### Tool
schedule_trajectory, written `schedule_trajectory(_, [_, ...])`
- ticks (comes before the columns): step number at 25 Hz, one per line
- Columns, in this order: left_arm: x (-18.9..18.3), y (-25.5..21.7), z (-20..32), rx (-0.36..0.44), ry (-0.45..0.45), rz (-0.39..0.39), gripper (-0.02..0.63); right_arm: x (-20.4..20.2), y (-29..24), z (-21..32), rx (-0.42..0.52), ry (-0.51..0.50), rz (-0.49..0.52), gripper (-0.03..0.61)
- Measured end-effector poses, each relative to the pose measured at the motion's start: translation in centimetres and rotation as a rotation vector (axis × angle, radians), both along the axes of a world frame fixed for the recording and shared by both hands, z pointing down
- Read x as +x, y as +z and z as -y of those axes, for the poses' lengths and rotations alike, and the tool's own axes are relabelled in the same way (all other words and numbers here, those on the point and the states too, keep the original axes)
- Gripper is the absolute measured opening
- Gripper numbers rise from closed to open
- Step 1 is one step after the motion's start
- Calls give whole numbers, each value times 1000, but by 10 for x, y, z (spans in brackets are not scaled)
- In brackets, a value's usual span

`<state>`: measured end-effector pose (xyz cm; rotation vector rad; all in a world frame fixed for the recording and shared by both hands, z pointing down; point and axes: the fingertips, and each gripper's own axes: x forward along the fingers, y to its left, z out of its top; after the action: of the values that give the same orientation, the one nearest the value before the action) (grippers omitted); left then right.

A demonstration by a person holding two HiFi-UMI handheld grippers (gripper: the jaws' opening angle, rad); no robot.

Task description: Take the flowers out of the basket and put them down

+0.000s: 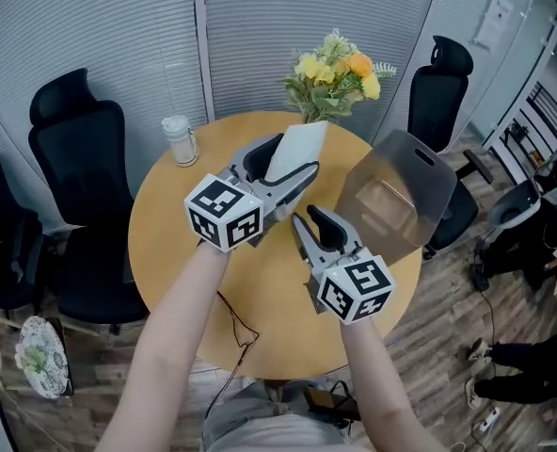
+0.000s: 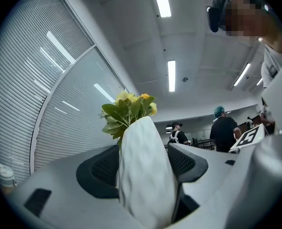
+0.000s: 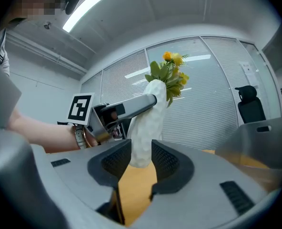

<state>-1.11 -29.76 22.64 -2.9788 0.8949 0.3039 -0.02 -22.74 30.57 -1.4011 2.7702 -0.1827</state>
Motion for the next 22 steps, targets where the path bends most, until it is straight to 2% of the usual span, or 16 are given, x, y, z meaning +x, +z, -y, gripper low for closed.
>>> schedule_trajectory(4, [-42,20,-3,-5,5,-36,325,-44,29,4,-29,-14,6,161])
schedule_trajectory(15, [-62,48,11,-31,-11,-75,325,-70,67,25,-65,-45,-35,166])
schedule_trajectory(22, [-85,91,11,-68,-22,-88,325,-90,108,23,-74,-38,-77,166])
